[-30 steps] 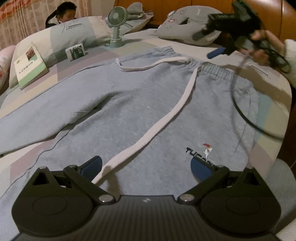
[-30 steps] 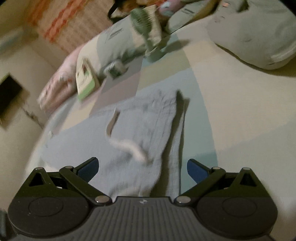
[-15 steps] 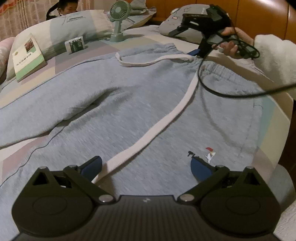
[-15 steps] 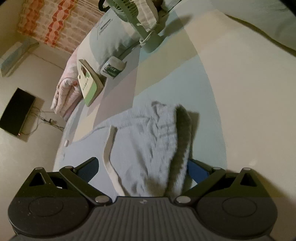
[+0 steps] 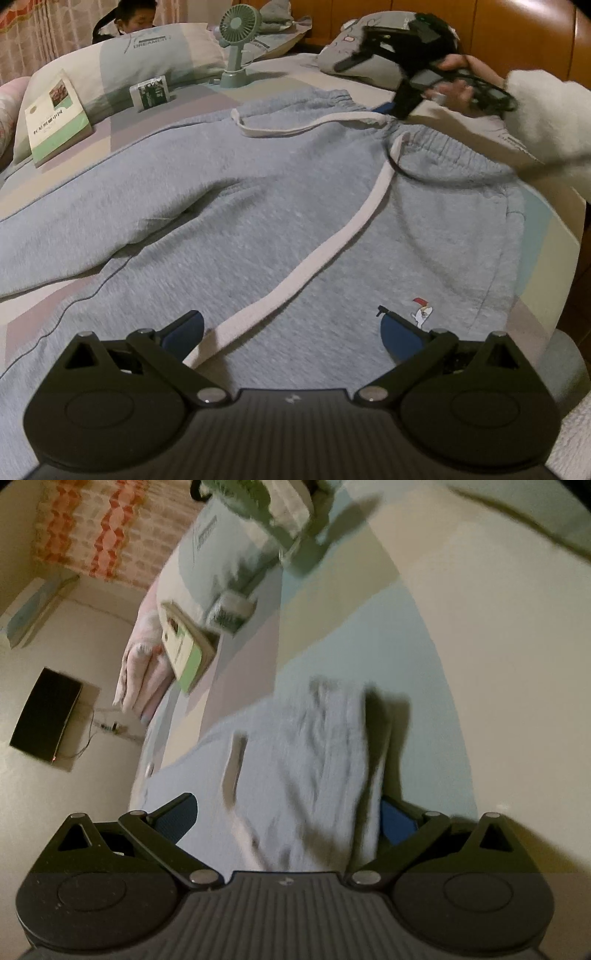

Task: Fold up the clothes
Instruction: 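Close the right gripper on the elastic cuff of the pant leg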

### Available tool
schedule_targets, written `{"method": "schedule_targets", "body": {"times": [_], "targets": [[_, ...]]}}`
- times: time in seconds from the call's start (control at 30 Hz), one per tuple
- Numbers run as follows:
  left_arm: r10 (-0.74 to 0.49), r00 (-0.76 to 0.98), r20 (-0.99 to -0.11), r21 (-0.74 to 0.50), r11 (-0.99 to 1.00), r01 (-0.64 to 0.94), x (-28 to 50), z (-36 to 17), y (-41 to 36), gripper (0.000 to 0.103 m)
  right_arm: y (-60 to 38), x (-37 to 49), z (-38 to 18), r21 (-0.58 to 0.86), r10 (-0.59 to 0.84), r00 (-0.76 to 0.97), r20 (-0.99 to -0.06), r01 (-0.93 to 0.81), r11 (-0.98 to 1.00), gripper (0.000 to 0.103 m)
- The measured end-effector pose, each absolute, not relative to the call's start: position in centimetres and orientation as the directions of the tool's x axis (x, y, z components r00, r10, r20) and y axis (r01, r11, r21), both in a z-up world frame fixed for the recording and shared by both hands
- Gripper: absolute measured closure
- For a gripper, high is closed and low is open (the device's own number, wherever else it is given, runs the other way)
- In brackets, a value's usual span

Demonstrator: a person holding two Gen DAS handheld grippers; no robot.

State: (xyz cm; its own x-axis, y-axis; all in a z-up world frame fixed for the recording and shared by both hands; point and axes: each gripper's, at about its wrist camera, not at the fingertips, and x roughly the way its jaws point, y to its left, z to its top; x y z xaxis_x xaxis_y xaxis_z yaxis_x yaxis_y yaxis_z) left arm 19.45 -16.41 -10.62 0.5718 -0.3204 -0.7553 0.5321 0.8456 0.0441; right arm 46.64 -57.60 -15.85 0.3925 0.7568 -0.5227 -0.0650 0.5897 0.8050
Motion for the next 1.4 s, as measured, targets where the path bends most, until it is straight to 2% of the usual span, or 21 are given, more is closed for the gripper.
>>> {"method": "schedule_targets", "body": {"times": [0.2, 0.43, 0.63, 0.87, 0.9, 0.97, 1.03, 1.07, 1.1, 1.13, 1.17, 1.2, 1.23, 1.3, 1.37, 1.4], "targets": [[-0.331, 0.569, -0.753, 0.038, 0.841, 0.540, 19.4, -10.8, -16.9, 0.001, -55.8, 46.3, -15.7, 0.798, 0.777, 0.335, -0.533, -0.106, 0.593, 0.000], [-0.319, 0.578, -0.751, 0.053, 0.844, 0.534, 19.5, -10.7, -16.9, 0.001, -56.2, 50.1, -17.0, 0.861, 0.804, 0.410, -0.431, -0.080, 0.502, 0.000], [-0.327, 0.569, -0.755, 0.038, 0.844, 0.536, 19.7, -11.2, -16.8, 0.001, -56.5, 47.8, -17.2, 0.829, 0.845, 0.394, -0.360, -0.280, 0.484, 0.002], [-0.335, 0.565, -0.754, 0.024, 0.846, 0.533, 19.6, -11.3, -16.7, 0.001, -55.9, 49.8, -17.0, 0.817, 0.814, 0.411, -0.411, -0.229, 0.528, 0.003], [-0.335, 0.566, -0.753, 0.025, 0.846, 0.533, 19.5, -11.3, -16.7, 0.001, -55.9, 49.7, -17.1, 0.810, 0.811, 0.414, -0.414, -0.239, 0.536, 0.006], [-0.331, 0.570, -0.752, 0.030, 0.846, 0.532, 19.5, -11.2, -16.6, 0.001, -56.5, 49.3, -17.5, 0.801, 0.803, 0.426, -0.417, -0.245, 0.546, 0.018], [-0.326, 0.573, -0.752, 0.030, 0.852, 0.523, 19.6, -11.2, -16.5, 0.001, -57.8, 49.2, -18.4, 0.816, 0.795, 0.445, -0.413, -0.208, 0.540, 0.049], [-0.325, 0.573, -0.752, 0.027, 0.854, 0.520, 19.6, -11.2, -16.4, 0.001, -58.5, 49.3, -19.0, 0.828, 0.790, 0.455, -0.410, -0.177, 0.532, 0.057], [-0.324, 0.572, -0.753, 0.025, 0.855, 0.517, 19.7, -11.2, -16.4, 0.001, -58.9, 49.3, -19.3, 0.835, 0.784, 0.462, -0.414, -0.150, 0.529, 0.070], [-0.325, 0.572, -0.753, 0.025, 0.855, 0.518, 19.7, -11.2, -16.4, 0.001, -58.8, 49.4, -19.4, 0.830, 0.775, 0.466, -0.428, -0.138, 0.541, 0.074], [-0.325, 0.572, -0.753, 0.025, 0.855, 0.518, 19.8, -11.2, -16.4, 0.001, -58.7, 49.4, -19.4, 0.823, 0.765, 0.468, -0.442, -0.128, 0.553, 0.073], [-0.326, 0.572, -0.753, 0.025, 0.854, 0.520, 19.7, -11.3, -16.4, 0.001, -58.3, 49.5, -19.1, 0.815, 0.760, 0.465, -0.455, -0.128, 0.566, 0.066], [-0.328, 0.570, -0.754, 0.023, 0.853, 0.521, 19.8, -11.3, -16.4, 0.001, -57.8, 49.6, -18.8, 0.809, 0.760, 0.460, -0.459, -0.139, 0.572, 0.054], [-0.330, 0.566, -0.755, 0.019, 0.853, 0.522, 19.8, -11.5, -16.6, 0.001, -56.8, 50.0, -18.4, 0.793, 0.766, 0.451, -0.457, -0.183, 0.581, 0.047], [-0.331, 0.565, -0.756, 0.018, 0.852, 0.523, 19.8, -11.5, -16.7, 0.001, -56.5, 50.6, -18.7, 0.793, 0.764, 0.464, -0.448, -0.187, 0.579, 0.051], [-0.330, 0.565, -0.756, 0.019, 0.852, 0.523, 19.8, -11.5, -16.7, 0.001, -56.4, 50.8, -18.9, 0.793, 0.762, 0.470, -0.445, -0.190, 0.580, 0.063]]}}
